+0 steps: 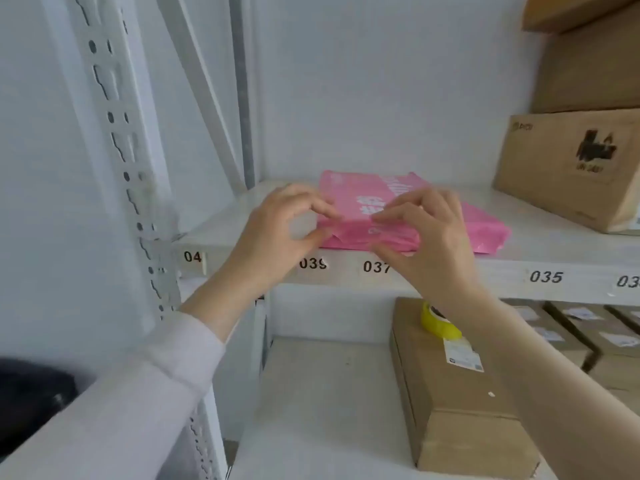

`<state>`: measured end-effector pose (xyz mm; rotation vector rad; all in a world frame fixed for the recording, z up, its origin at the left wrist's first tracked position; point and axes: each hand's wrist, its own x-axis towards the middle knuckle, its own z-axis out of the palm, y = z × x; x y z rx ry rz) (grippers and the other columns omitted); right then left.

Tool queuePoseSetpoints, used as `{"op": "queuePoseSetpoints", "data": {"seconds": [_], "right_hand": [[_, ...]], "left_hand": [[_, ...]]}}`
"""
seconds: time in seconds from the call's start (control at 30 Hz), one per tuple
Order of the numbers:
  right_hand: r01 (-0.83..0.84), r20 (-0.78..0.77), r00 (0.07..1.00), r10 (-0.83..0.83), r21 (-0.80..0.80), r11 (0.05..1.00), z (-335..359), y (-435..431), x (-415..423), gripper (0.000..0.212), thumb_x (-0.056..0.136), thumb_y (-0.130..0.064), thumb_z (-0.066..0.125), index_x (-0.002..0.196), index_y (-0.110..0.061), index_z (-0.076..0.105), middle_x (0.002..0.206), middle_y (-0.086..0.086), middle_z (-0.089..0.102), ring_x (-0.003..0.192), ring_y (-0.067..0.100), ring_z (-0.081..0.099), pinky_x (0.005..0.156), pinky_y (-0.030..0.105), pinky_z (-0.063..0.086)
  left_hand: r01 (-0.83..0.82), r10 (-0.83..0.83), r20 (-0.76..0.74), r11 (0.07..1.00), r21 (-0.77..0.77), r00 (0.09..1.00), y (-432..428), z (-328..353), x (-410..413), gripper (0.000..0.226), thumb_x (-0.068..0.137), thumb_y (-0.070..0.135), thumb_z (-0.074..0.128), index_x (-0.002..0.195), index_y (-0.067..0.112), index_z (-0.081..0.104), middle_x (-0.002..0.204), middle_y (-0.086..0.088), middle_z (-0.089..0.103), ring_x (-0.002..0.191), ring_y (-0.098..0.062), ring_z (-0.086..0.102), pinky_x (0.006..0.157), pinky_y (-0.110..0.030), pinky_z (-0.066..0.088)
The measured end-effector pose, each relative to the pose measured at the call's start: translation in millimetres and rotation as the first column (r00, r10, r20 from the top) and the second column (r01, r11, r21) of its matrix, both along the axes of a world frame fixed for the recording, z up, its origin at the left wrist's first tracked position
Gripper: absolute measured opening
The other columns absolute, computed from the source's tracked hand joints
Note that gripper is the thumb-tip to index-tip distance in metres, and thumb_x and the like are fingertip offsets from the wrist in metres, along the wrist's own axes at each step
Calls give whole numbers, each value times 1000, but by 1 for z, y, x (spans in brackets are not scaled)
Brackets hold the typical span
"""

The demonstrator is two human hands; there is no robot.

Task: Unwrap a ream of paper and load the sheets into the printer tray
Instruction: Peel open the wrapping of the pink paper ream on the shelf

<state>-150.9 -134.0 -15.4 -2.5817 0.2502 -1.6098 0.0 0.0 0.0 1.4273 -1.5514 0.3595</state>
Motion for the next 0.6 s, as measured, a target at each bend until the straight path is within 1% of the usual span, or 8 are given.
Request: {"op": "queuePoseSetpoints", "data": {"seconds": [0.03, 0.1, 0.13, 0.2, 0.33, 0.4, 0.5, 0.6], "right_hand": [[20, 4, 1000, -19, -46, 999, -2, -3, 5, 30, 69, -37, 67, 88, -14, 70, 95, 7, 62, 94, 24, 46, 78, 20, 34], [65, -8, 998, -66, -91, 994, -2, -7, 11, 29, 69, -37, 70, 86, -15, 69, 99, 7, 61, 95, 19, 42, 77, 30, 39], [80, -11, 997, -82, -105, 991, -1, -8, 13, 28, 68, -35, 73, 86, -14, 69, 100, 7, 61, 95, 18, 41, 75, 33, 41], [66, -24, 997, -71, -165, 984, -3, -12, 16, 27, 68, -28, 76, 86, -10, 67, 100, 9, 62, 93, 19, 42, 73, 35, 43], [36, -33, 998, -46, -255, 966, -1, -14, 20, 20, 75, -22, 72, 83, -5, 63, 96, 12, 63, 87, 24, 48, 66, 29, 41], [34, -39, 998, -50, -329, 944, -1, -15, 20, 13, 80, -17, 69, 81, -5, 65, 93, 12, 64, 83, 25, 51, 62, 30, 43], [32, -37, 998, -55, -456, 889, -1, -19, 18, 11, 85, -14, 66, 78, -5, 69, 86, 13, 67, 73, 28, 58, 57, 36, 48], [29, -37, 998, -55, -498, 867, 2, -20, 18, 12, 84, -9, 64, 75, -4, 69, 82, 13, 68, 67, 30, 60, 53, 39, 49]], "left_hand": [[-1, 0, 77, 1000, 6, 997, -4, -4, 7, 15, 77, 22, 68, 89, 31, 65, 102, 7, 61, 102, -15, 56, 95, -32, 41], [-24, 22, 268, 1000, 6, 963, -13, -10, 20, 13, 79, 27, 63, 92, 27, 66, 106, 5, 61, 100, -16, 56, 91, -40, 43], [-43, 36, 315, 999, 14, 948, -16, -12, 27, 14, 80, 25, 63, 93, 27, 66, 107, 4, 62, 99, -16, 55, 88, -42, 43], [-34, 37, 361, 999, -13, 932, -21, -13, 33, 15, 80, 21, 65, 94, 27, 64, 107, 2, 63, 98, -16, 56, 86, -42, 43], [-40, 67, 452, 997, -69, 889, -23, -11, 33, 13, 78, 17, 68, 90, 21, 68, 102, 0, 66, 89, -19, 59, 79, -37, 43], [-52, 83, 486, 996, -78, 870, -24, -10, 31, 11, 79, 15, 67, 89, 18, 68, 100, -1, 67, 87, -20, 59, 77, -37, 43], [-72, 109, 515, 993, -92, 850, -25, -10, 30, 9, 80, 13, 66, 88, 17, 69, 97, -1, 67, 84, -20, 59, 74, -37, 44], [-92, 140, 526, 989, -116, 839, -26, -11, 30, 8, 81, 12, 66, 87, 16, 69, 96, -2, 67, 83, -20, 58, 73, -35, 44]]}}
